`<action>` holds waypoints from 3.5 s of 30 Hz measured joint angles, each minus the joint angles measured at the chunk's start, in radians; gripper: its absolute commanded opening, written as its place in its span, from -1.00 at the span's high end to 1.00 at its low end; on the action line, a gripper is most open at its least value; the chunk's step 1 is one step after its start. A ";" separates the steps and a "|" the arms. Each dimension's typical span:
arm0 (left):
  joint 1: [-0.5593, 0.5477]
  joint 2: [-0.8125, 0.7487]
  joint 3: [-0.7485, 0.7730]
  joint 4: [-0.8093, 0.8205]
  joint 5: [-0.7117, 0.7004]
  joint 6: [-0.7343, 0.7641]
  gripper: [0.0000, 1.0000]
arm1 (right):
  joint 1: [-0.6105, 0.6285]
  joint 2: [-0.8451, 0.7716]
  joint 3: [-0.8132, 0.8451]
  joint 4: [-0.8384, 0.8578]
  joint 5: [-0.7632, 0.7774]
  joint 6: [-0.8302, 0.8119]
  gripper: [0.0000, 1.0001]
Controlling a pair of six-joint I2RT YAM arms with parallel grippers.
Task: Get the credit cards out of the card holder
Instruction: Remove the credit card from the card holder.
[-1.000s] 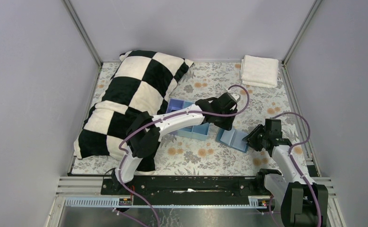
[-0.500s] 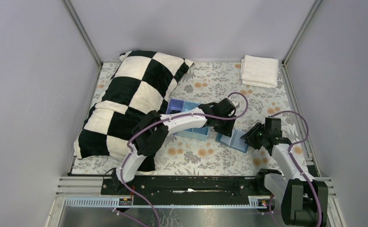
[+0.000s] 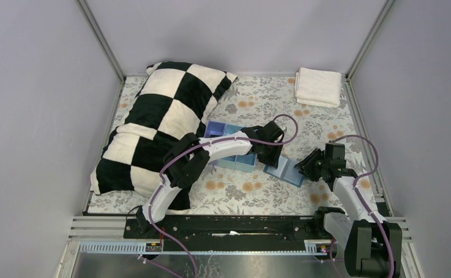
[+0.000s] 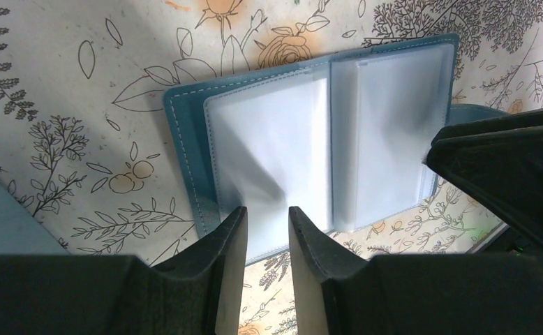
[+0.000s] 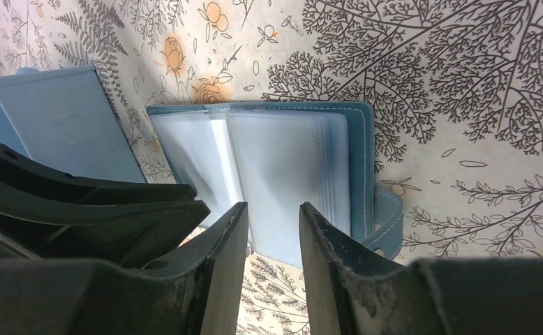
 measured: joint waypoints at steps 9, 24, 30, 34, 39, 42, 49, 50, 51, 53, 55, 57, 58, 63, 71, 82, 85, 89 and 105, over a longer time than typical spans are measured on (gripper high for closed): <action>0.003 0.000 -0.006 0.008 0.005 0.000 0.39 | 0.000 -0.005 -0.021 -0.003 0.024 0.000 0.18; 0.006 0.000 -0.006 0.008 0.014 0.000 0.40 | 0.000 -0.013 -0.029 -0.006 0.042 0.000 0.18; 0.007 0.000 -0.006 0.008 0.019 0.000 0.41 | 0.000 -0.012 -0.048 0.026 -0.001 0.000 0.19; 0.008 0.002 -0.006 0.011 0.027 -0.001 0.41 | -0.001 -0.004 -0.049 0.048 -0.036 0.000 0.20; 0.009 0.003 -0.006 0.015 0.035 -0.003 0.42 | -0.001 -0.002 -0.049 0.083 -0.098 0.011 0.20; 0.009 0.003 -0.006 0.015 0.037 -0.003 0.42 | -0.001 -0.008 -0.050 0.128 -0.148 0.032 0.20; 0.009 0.003 -0.006 0.015 0.037 0.001 0.38 | -0.001 -0.032 -0.050 0.215 -0.214 0.068 0.21; 0.009 0.003 -0.006 0.014 0.037 0.002 0.34 | -0.001 -0.031 -0.050 0.224 -0.220 0.071 0.21; 0.009 0.002 -0.006 0.014 0.035 0.005 0.28 | -0.001 -0.029 -0.050 0.232 -0.224 0.074 0.22; 0.013 -0.003 -0.006 0.008 0.033 0.009 0.16 | -0.001 -0.013 -0.050 0.254 -0.237 0.084 0.22; 0.016 -0.014 -0.006 -0.013 0.027 0.013 -0.01 | -0.001 0.006 -0.050 0.275 -0.245 0.094 0.23; 0.024 -0.030 -0.006 -0.029 0.025 0.014 -0.08 | -0.001 0.029 -0.050 0.299 -0.252 0.105 0.24; 0.031 -0.045 -0.006 -0.038 0.020 0.014 -0.09 | -0.001 0.043 -0.050 0.312 -0.254 0.111 0.25; 0.061 -0.150 -0.006 -0.061 0.002 0.017 -0.10 | 0.000 0.117 -0.050 0.376 -0.272 0.131 0.26; 0.074 -0.240 0.023 -0.050 0.004 0.016 -0.10 | 0.048 0.234 -0.037 0.435 -0.260 0.149 0.27; 0.073 -0.200 0.008 0.012 0.134 -0.025 -0.08 | 0.059 0.386 0.057 0.364 -0.187 0.126 0.03; 0.071 -0.169 -0.009 0.021 0.162 -0.037 -0.08 | 0.059 0.348 0.078 0.330 -0.179 0.114 -0.02; 0.066 -0.145 -0.017 0.019 0.184 -0.043 -0.07 | 0.059 0.277 0.103 0.291 -0.169 0.107 -0.04; 0.059 -0.141 -0.012 -0.008 0.183 -0.008 0.01 | 0.060 0.204 0.122 0.150 -0.056 0.077 0.21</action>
